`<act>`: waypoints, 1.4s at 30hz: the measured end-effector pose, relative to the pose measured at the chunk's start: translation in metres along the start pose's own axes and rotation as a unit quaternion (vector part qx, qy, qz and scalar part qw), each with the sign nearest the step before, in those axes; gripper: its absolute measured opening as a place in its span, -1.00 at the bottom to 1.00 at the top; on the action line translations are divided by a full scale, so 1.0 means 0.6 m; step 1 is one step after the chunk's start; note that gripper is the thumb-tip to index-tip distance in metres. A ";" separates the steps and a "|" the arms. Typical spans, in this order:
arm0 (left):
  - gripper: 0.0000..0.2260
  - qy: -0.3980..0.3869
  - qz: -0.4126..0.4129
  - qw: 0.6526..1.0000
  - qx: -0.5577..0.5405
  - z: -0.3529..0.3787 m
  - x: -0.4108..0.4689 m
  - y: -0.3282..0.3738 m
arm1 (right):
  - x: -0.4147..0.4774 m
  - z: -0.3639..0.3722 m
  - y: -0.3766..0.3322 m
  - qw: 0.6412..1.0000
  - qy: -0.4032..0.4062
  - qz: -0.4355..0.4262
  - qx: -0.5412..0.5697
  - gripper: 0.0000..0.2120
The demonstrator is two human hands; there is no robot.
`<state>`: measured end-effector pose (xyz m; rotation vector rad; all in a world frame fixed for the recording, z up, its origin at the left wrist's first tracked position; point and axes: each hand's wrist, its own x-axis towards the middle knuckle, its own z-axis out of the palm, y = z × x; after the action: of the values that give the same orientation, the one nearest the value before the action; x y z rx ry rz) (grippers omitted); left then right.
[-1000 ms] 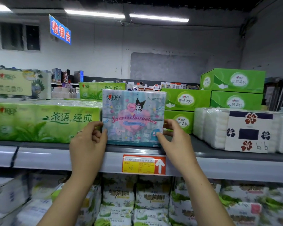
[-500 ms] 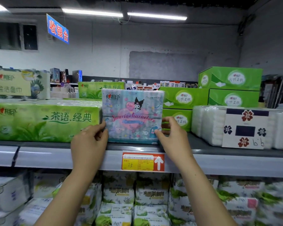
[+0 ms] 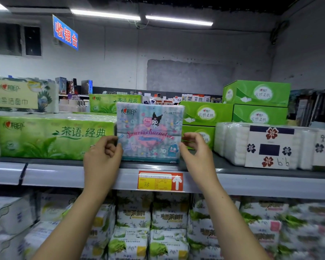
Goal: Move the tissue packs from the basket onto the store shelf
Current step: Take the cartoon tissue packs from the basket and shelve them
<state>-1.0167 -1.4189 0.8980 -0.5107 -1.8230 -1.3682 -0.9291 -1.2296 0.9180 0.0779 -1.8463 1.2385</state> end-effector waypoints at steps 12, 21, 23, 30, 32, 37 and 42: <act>-0.88 -0.091 -0.049 0.984 -0.148 -0.064 -0.043 0.037 | -0.020 -0.002 0.002 0.997 0.052 -0.051 0.003 -0.90; -0.92 -0.180 -0.125 0.965 -0.144 -0.123 -0.088 0.064 | -0.074 -0.012 -0.049 0.988 0.099 -0.055 0.103 -0.84; -0.87 -0.207 -0.142 0.956 -0.155 -0.142 -0.102 0.079 | -0.100 -0.023 -0.062 0.978 0.111 -0.028 0.174 -0.83; -0.83 -0.166 -0.169 0.954 -0.183 -0.164 -0.141 0.114 | -0.140 -0.054 -0.067 0.954 0.044 0.119 0.270 -0.89; -0.87 -0.150 -0.185 0.953 -0.188 -0.164 -0.154 0.118 | -0.149 -0.064 -0.066 0.958 0.038 0.125 0.254 -0.90; -0.39 -0.137 -0.195 0.950 -0.204 -0.175 -0.188 0.120 | -0.176 -0.090 -0.061 0.961 0.000 0.153 0.232 -0.89; -0.27 -0.124 -0.207 0.945 -0.219 -0.181 -0.203 0.122 | -0.194 -0.106 -0.056 0.961 -0.021 0.171 0.217 -0.88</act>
<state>-0.8527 -1.4789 0.8603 -0.5662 -1.8958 -2.1063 -0.8021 -1.2437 0.8686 0.0257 -1.6363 1.8843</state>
